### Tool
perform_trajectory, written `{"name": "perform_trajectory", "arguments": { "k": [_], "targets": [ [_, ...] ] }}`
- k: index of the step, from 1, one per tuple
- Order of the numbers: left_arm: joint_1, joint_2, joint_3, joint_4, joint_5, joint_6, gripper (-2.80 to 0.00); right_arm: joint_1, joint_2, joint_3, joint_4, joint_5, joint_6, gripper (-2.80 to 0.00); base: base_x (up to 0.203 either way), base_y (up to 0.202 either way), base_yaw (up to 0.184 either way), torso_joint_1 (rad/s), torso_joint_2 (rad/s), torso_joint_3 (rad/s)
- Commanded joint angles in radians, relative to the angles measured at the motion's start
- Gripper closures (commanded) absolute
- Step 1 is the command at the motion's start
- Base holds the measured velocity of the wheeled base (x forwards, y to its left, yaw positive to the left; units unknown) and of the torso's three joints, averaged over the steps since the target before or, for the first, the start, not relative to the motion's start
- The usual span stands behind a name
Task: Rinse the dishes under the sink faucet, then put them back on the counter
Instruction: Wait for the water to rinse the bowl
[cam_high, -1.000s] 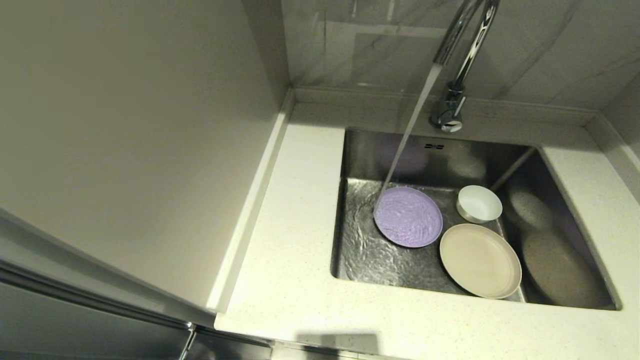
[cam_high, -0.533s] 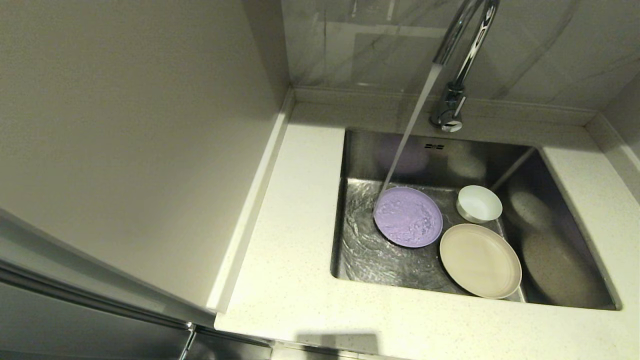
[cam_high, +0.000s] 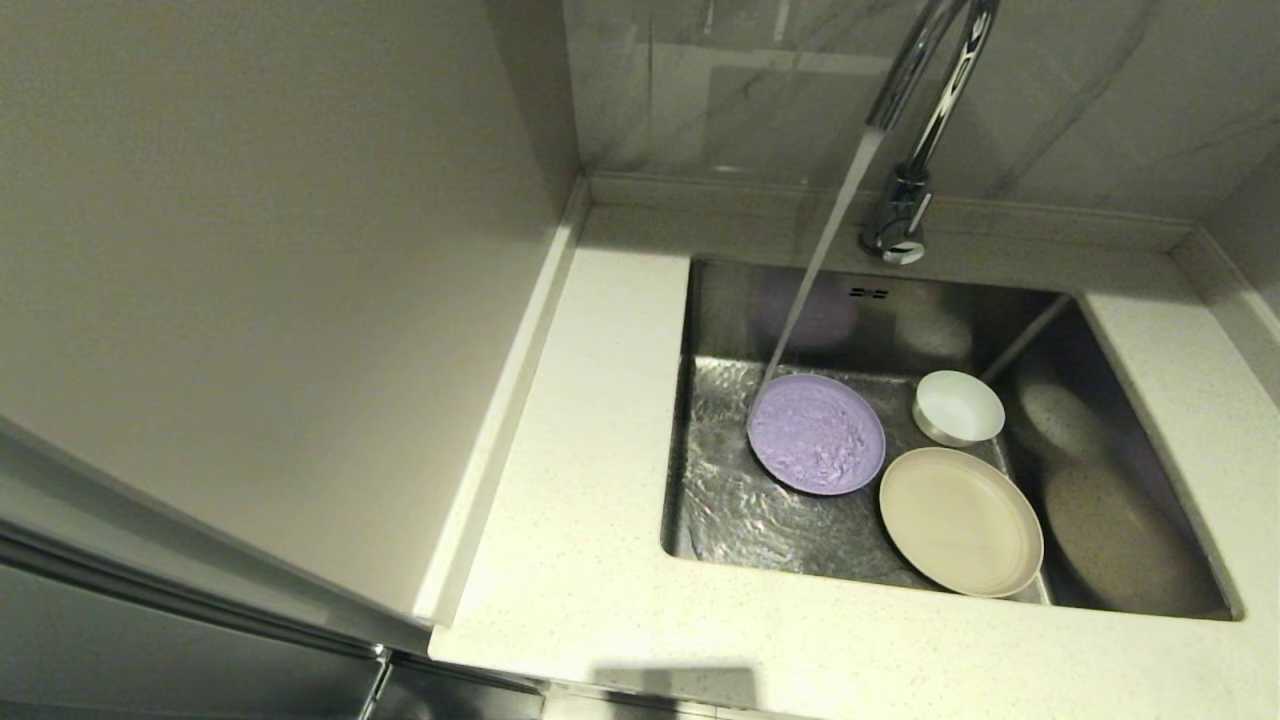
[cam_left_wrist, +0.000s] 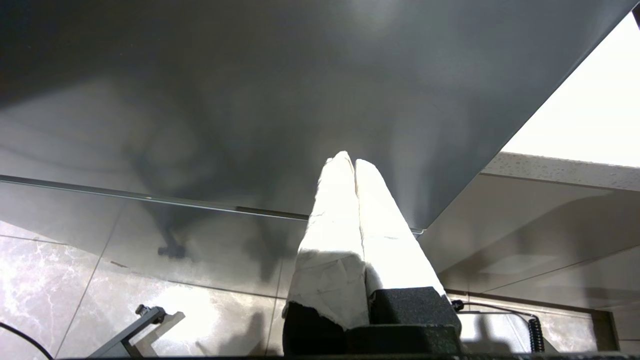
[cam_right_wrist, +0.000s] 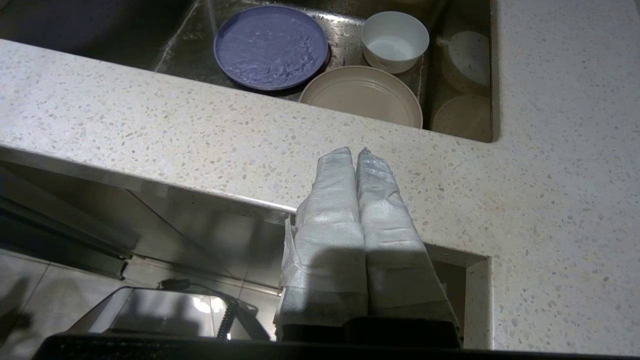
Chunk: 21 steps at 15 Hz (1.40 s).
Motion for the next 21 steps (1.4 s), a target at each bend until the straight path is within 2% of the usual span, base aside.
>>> {"name": "perform_trajectory", "arguments": {
  "k": [1, 21],
  "targets": [
    [0.000, -0.002, 0.000, -0.001, 0.000, -0.001, 0.00, 0.000, 0.001, 0.000, 0.000, 0.001, -0.001, 0.00, 0.000, 0.000, 0.000, 0.000, 0.00, 0.000],
    [0.000, -0.002, 0.000, -0.001, 0.000, -0.001, 0.00, 0.000, 0.002, 0.000, 0.000, 0.001, -0.001, 0.00, 0.000, 0.000, 0.000, 0.000, 0.00, 0.000]
  ]
}}
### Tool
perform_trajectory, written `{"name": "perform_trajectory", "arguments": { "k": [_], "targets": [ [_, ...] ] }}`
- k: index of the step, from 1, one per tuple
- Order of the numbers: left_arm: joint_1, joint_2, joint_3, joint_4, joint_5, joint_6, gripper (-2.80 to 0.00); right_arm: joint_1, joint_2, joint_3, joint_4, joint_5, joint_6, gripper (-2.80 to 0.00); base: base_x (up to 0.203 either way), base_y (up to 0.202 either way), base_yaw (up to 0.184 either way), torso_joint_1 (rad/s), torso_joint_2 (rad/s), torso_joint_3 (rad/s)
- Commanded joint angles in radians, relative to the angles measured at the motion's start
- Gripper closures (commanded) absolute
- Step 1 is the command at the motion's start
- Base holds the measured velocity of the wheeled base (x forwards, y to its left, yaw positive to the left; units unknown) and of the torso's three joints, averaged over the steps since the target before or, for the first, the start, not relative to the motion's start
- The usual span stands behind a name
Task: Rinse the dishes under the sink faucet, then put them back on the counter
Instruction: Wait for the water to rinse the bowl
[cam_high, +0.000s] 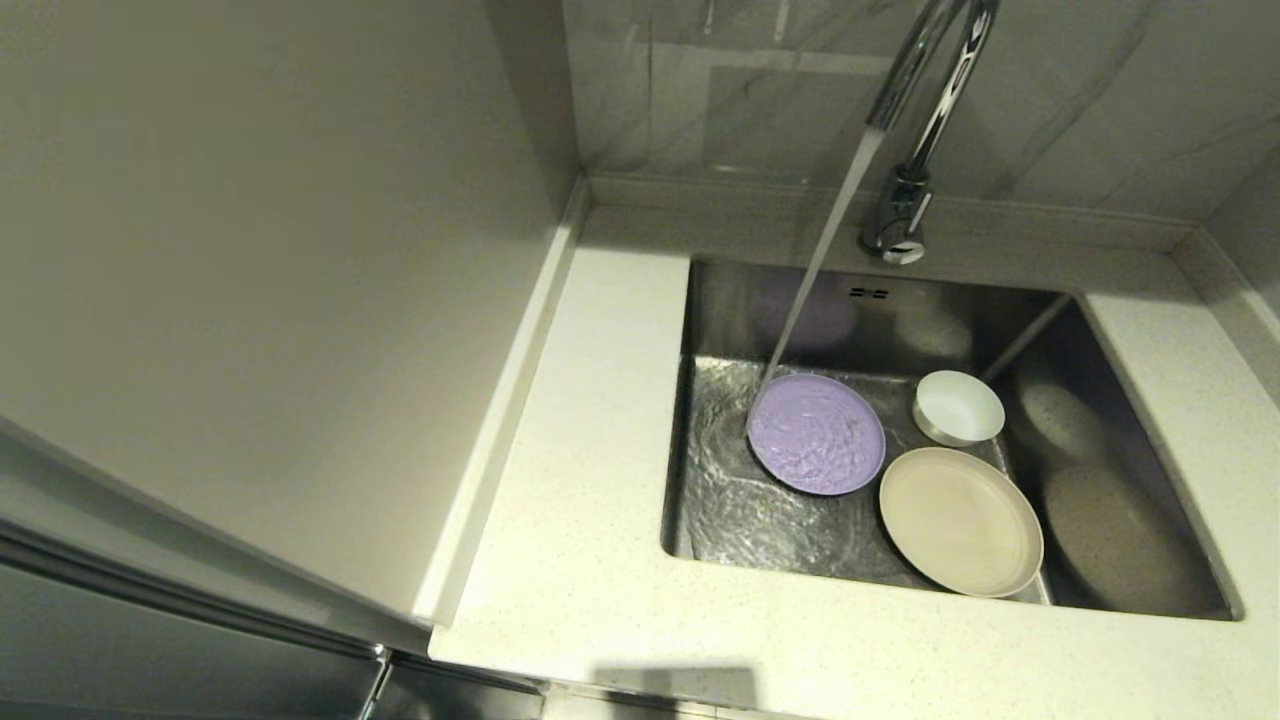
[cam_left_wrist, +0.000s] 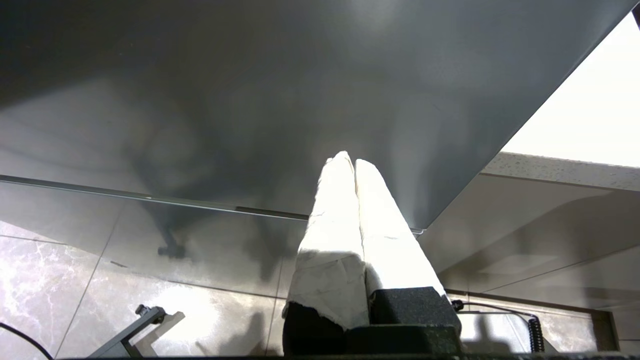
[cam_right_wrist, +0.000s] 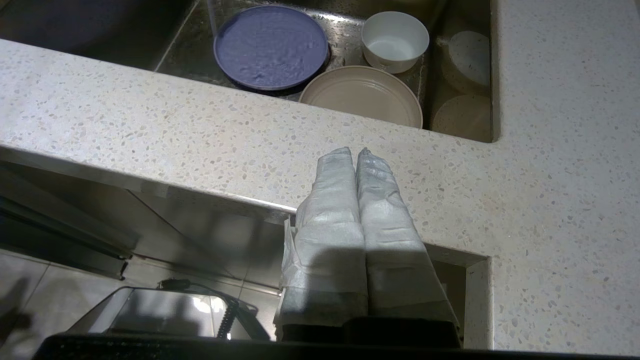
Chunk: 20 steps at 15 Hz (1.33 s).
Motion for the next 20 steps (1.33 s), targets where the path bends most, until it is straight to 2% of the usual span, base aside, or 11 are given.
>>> {"name": "perform_trajectory", "arguments": {
  "k": [1, 20],
  "targets": [
    [0.000, -0.002, 0.000, -0.001, 0.000, -0.001, 0.00, 0.000, 0.001, 0.000, 0.000, 0.000, -0.001, 0.00, 0.000, 0.000, 0.000, 0.000, 0.00, 0.000],
    [0.000, -0.002, 0.000, -0.001, 0.000, -0.001, 0.00, 0.000, 0.009, -0.002, 0.001, 0.003, 0.009, 0.00, 0.000, 0.000, 0.000, 0.000, 0.00, 0.000]
  ]
}}
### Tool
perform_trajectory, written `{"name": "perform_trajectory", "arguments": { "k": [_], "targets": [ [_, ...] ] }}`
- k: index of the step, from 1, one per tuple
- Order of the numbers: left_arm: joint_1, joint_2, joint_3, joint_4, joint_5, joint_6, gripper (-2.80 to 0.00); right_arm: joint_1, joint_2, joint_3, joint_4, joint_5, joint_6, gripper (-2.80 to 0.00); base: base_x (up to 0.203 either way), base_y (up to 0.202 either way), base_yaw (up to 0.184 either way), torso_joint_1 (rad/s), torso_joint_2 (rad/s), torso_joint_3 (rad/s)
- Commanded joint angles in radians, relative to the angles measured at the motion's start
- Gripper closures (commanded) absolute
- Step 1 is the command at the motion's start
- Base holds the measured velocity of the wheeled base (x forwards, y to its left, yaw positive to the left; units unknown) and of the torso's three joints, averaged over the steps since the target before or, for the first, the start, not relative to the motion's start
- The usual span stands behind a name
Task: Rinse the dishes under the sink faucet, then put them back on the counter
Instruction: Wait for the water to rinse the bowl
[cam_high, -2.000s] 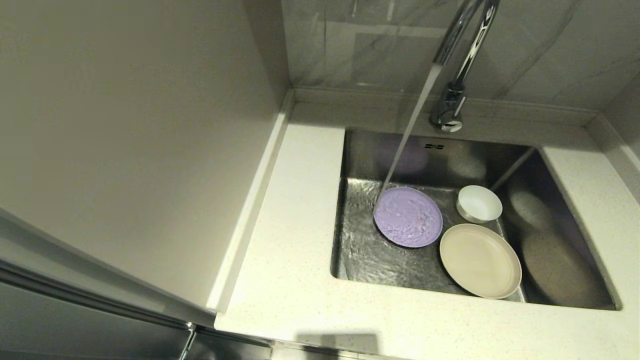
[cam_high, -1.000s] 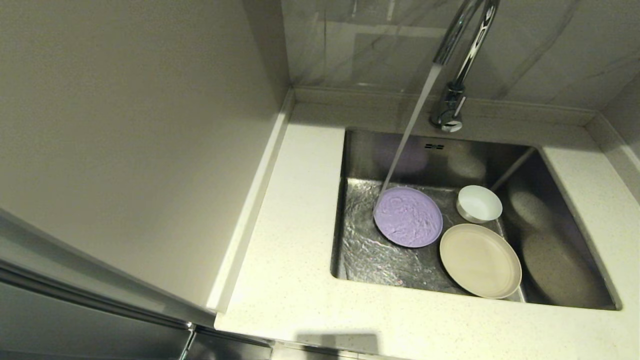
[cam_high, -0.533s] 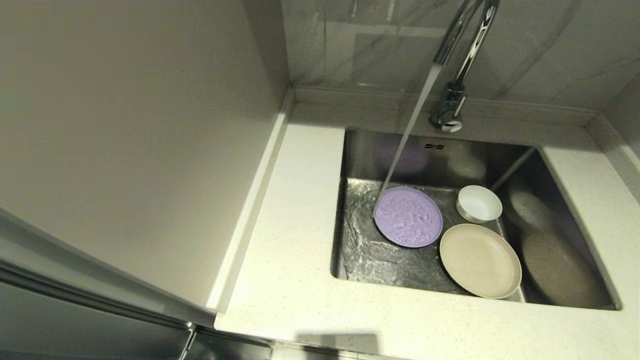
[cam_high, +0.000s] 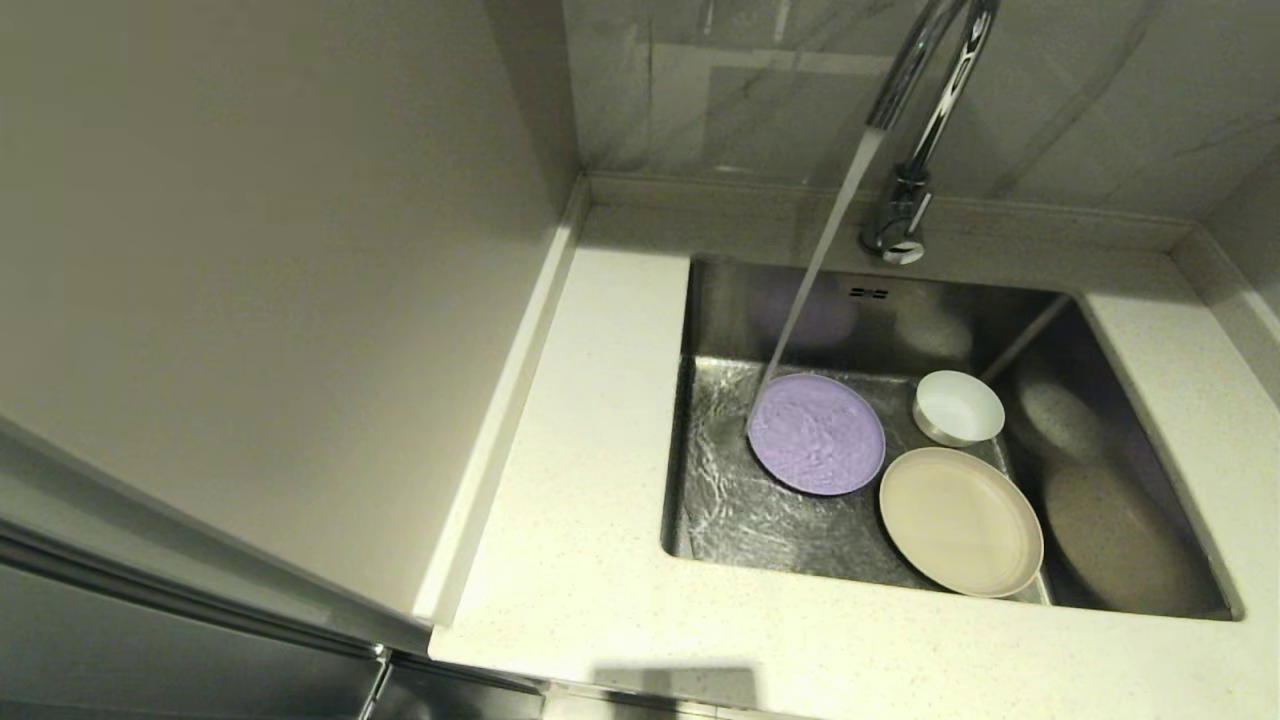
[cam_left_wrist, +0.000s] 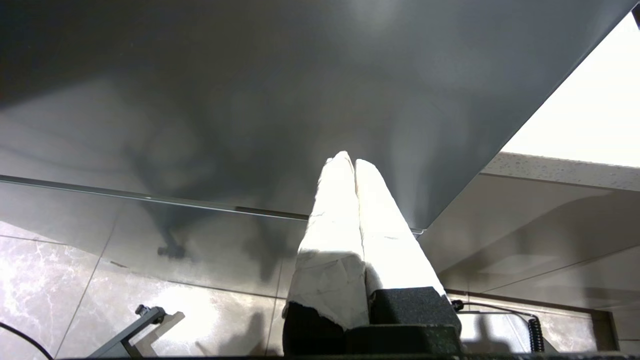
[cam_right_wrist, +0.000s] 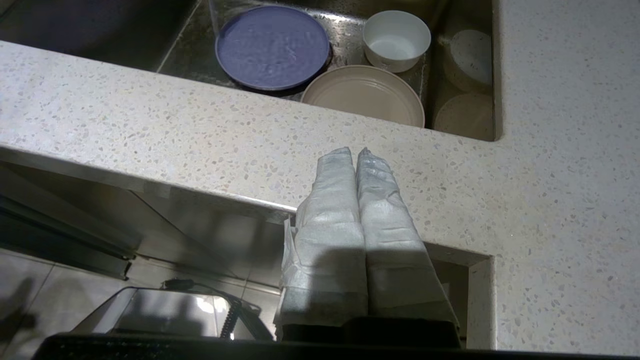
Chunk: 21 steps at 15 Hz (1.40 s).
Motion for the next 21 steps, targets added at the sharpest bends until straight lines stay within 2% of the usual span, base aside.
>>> {"name": "perform_trajectory", "arguments": {
  "k": [1, 9, 14, 21],
  "targets": [
    [0.000, -0.002, 0.000, 0.000, 0.000, -0.001, 0.00, 0.000, 0.025, -0.001, 0.001, 0.000, 0.001, 0.00, 0.000, 0.000, 0.000, 0.000, 0.00, 0.000],
    [0.000, -0.002, 0.000, 0.000, 0.000, -0.001, 0.00, 0.000, 0.160, -0.018, -0.003, -0.010, 0.008, 0.00, 0.000, 0.000, 0.000, 0.000, 0.00, 0.000],
    [0.000, -0.002, 0.000, 0.000, 0.000, -0.001, 0.00, -0.004, 0.306, -0.158, -0.004, -0.010, 0.078, 0.00, 0.000, 0.000, 0.000, 0.000, 0.00, 0.000],
    [0.000, -0.002, 0.000, 0.000, 0.000, -0.001, 0.00, -0.003, 0.676, -0.438, 0.001, -0.006, 0.172, 0.00, 0.000, 0.000, 0.000, 0.000, 0.00, 0.000]
  ]
}}
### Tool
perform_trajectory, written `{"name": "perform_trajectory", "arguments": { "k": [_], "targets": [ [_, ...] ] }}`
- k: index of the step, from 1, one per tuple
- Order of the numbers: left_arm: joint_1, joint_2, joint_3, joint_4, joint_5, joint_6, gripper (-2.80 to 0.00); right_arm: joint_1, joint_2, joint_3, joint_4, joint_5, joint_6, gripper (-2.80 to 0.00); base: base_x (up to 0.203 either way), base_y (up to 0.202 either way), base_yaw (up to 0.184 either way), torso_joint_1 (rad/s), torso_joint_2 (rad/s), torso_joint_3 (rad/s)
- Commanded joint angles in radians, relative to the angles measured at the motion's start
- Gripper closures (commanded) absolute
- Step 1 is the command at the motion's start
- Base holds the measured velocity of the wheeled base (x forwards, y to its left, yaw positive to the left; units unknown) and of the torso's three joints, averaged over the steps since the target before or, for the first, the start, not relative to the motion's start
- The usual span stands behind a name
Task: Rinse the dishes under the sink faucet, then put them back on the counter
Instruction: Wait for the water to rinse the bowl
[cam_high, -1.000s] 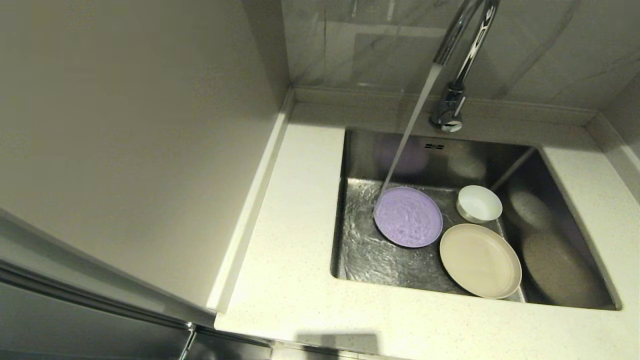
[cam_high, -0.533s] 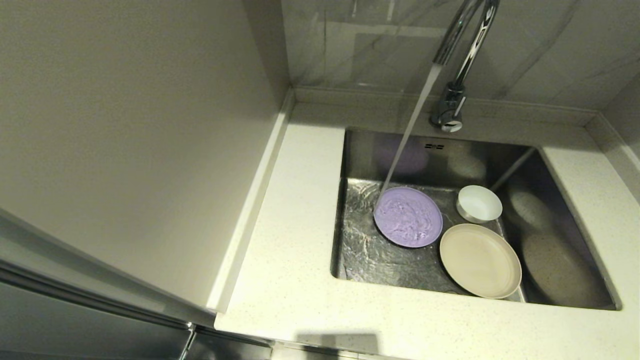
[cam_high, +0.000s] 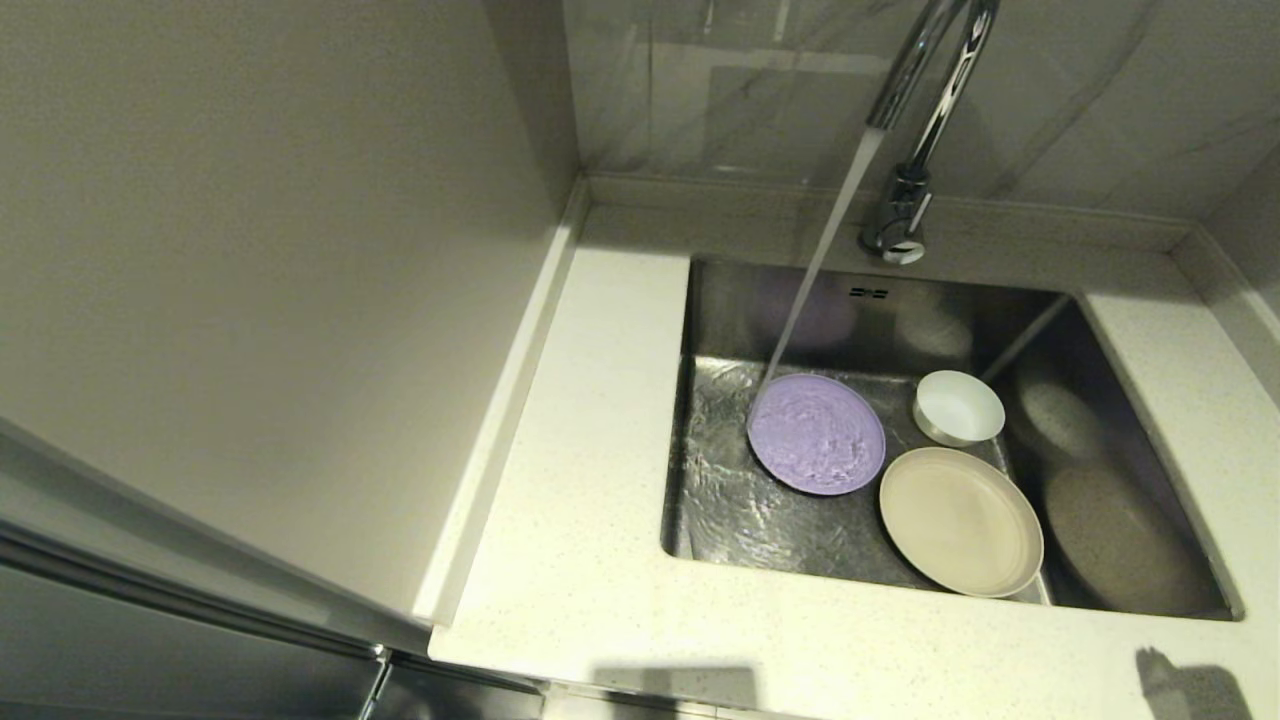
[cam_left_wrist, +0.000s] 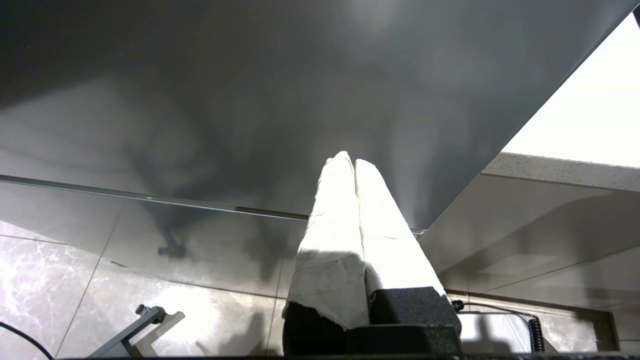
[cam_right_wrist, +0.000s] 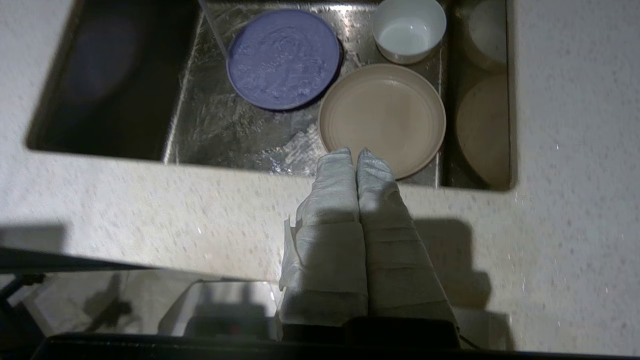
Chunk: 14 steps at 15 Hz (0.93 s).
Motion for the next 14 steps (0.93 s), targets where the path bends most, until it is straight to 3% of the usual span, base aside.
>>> {"name": "perform_trajectory", "arguments": {
  "k": [1, 6, 10, 14],
  "targets": [
    [0.000, -0.002, 0.000, 0.000, 0.000, 0.000, 0.00, 0.000, 0.179, -0.119, 0.004, 0.004, 0.014, 0.00, 0.000, 0.000, 0.000, 0.000, 0.00, 0.000],
    [0.000, -0.002, 0.000, 0.000, 0.000, 0.000, 0.00, 0.009, 0.393, -0.383, 0.070, 0.022, 0.037, 0.00, 0.000, 0.000, 0.000, 0.000, 0.00, 0.000],
    [0.000, -0.002, 0.000, 0.000, 0.000, 0.000, 0.00, 0.010, 0.543, -0.651, 0.323, 0.083, 0.048, 0.00, 0.000, 0.000, 0.000, 0.000, 0.00, 0.000],
    [0.000, -0.002, 0.000, 0.000, 0.000, 0.000, 0.00, 0.010, 0.734, -0.876, 0.556, 0.158, 0.113, 0.00, 0.000, 0.000, 0.000, 0.000, 0.00, 0.000]
  ]
}}
